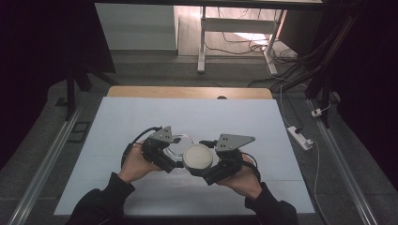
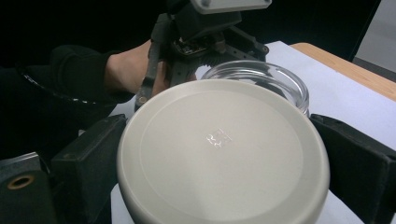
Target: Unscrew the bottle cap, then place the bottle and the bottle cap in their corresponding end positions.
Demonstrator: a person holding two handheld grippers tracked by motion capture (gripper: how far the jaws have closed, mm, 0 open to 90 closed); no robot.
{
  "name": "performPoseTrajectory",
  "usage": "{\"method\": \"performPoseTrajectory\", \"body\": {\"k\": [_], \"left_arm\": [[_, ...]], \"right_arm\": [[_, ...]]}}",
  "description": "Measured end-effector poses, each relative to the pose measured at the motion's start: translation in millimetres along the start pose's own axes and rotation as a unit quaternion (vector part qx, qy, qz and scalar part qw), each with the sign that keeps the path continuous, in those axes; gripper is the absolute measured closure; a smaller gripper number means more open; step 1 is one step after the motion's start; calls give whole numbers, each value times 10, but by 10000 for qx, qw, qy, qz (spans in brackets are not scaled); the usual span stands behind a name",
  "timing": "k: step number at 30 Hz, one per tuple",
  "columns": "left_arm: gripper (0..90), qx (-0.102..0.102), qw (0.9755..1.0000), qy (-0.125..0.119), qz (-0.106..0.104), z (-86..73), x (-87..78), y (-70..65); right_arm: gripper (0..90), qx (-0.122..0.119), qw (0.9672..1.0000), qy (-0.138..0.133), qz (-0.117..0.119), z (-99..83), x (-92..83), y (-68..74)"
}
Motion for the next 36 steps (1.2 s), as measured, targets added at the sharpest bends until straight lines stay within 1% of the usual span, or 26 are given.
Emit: {"method": "performPoseTrajectory", "body": {"k": [5,9,12,14,17,27,36], "left_arm": [[74,14,9999,26,107,3,5,39],[74,-12,9999,18,164,4,-4,66],[74,-51,9997,-14,235,3,-24,117],[74,-62,9997,-22,254,3,-28,126],[74,-89,9993,-59,352,8,-49,172],[74,-158,9982,-183,542,38,-47,280],[74,-98,9977,-227,628,91,18,346]], "right_arm": [[76,-49,10000,2,-23,-15,-7,27],[76,-45,10000,5,-29,-26,-7,45],[76,-41,10000,2,-26,-31,-11,60],[76,-33,10000,-4,-24,-32,-13,61],[76,-27,10000,5,-28,-55,-16,69],[76,32,10000,82,-32,-165,-40,81],[76,82,9999,136,-36,-297,-54,80]]}}
Point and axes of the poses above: each handheld gripper's, and its own axes: x roughly forward along the jaws, z roughly out of its top, y roughly to its left, the point moved 4 cm from there along x, roughly forward along the jaws, and after that the axes turned 15 degrees about -y, right-handed, at the moved point
